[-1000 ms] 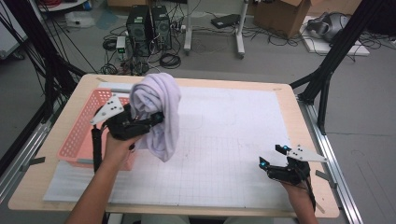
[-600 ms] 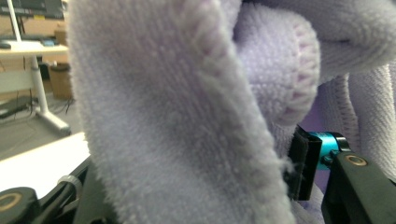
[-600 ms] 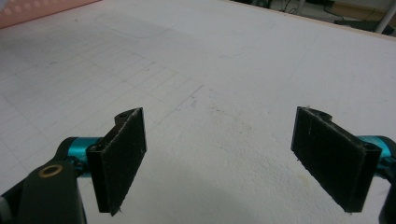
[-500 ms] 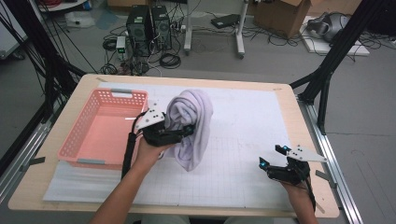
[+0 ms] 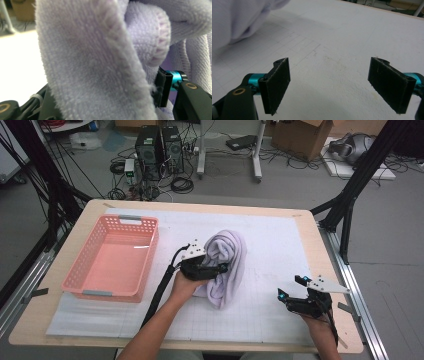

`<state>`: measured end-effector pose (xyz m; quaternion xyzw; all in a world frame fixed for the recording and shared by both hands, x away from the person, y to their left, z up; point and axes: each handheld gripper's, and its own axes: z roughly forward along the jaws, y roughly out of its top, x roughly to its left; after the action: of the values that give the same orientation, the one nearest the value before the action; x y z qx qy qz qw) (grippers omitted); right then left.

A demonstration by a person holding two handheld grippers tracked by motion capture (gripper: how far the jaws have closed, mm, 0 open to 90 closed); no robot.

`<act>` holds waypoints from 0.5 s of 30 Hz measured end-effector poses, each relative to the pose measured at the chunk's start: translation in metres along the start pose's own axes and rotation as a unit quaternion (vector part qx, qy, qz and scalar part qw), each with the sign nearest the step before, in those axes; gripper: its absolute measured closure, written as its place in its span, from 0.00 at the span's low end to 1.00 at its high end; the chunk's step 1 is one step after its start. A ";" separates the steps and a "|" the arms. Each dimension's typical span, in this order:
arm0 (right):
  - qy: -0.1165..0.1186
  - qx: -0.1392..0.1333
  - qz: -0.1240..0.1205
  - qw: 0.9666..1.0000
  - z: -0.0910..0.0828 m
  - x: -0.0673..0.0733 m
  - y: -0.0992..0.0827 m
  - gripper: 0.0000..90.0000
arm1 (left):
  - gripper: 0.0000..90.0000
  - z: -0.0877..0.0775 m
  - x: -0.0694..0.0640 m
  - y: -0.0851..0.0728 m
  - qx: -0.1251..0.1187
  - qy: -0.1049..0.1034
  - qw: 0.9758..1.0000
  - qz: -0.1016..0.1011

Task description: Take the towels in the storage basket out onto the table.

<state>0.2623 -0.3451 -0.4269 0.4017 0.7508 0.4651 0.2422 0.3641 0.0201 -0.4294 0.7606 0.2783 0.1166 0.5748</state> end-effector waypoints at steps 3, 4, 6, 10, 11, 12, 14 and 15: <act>0.000 0.000 -0.001 1.000 0.000 0.000 0.000 0.19 | 0.46 0.006 0.002 -0.006 0.029 0.011 1.000 -0.001; 0.000 0.000 -0.002 1.000 0.000 0.000 0.000 0.19 | 0.45 0.008 0.003 -0.007 0.035 0.013 0.999 -0.006; 0.000 0.000 -0.003 1.000 0.000 0.000 0.000 0.19 | 0.43 0.010 0.005 -0.010 0.046 0.016 0.999 -0.015; -0.001 0.000 -0.002 1.000 0.000 0.000 0.000 0.19 | 0.29 0.008 0.007 -0.009 0.059 0.024 0.997 -0.034; -0.002 0.001 -0.002 1.000 0.000 0.000 0.000 0.19 | 0.26 0.002 0.007 -0.005 0.059 0.036 0.997 -0.034; -0.001 0.002 -0.001 1.000 0.000 0.000 -0.001 0.19 | 0.25 -0.002 0.007 -0.002 0.057 0.040 0.997 -0.033; -0.001 0.002 -0.003 1.000 0.001 0.000 -0.001 0.19 | 0.24 -0.013 0.007 0.004 0.051 0.043 0.997 -0.030; -0.002 0.003 -0.002 1.000 0.001 0.000 -0.001 0.19 | 0.24 -0.020 0.007 0.007 0.047 0.045 0.998 -0.027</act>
<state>0.2625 -0.3450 -0.4278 0.4018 0.7528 0.4614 0.2430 0.3622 0.0390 -0.4179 0.7729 0.3296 0.1221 0.5282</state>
